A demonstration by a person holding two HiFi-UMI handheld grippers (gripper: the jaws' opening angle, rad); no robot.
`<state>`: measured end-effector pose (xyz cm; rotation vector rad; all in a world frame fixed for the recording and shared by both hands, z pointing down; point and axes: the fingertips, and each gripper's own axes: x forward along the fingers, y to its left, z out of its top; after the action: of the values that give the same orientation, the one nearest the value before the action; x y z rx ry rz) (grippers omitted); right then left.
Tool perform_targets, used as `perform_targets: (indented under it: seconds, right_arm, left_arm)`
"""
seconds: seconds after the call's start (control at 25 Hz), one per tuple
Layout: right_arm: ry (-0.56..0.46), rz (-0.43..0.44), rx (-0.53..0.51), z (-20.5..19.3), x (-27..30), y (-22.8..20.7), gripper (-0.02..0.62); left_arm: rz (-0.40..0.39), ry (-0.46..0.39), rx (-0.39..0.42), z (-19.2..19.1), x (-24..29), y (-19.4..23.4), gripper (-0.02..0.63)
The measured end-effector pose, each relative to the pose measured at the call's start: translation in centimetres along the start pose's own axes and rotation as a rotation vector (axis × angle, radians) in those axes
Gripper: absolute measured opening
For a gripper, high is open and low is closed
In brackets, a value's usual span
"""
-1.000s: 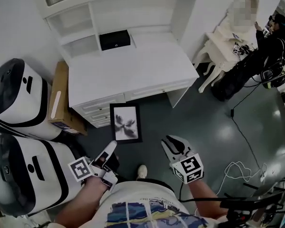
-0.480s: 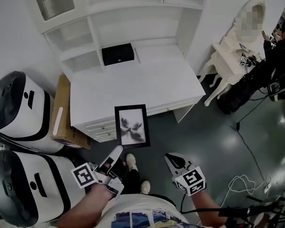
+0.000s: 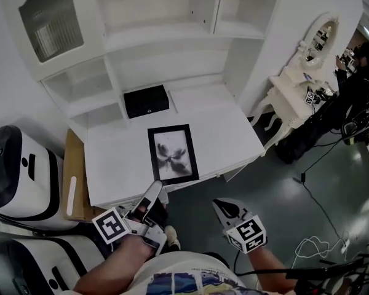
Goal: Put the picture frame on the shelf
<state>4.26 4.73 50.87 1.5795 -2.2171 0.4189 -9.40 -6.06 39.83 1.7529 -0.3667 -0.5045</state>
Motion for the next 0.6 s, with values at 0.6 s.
perform_targets:
  seconds: [0.6]
  right_arm:
    - [0.006, 0.096, -0.033, 4.9, 10.5, -3.9, 0.025]
  left_arm:
    - [-0.092, -0.082, 0.065, 10.6, 11.8, -3.2, 0.071]
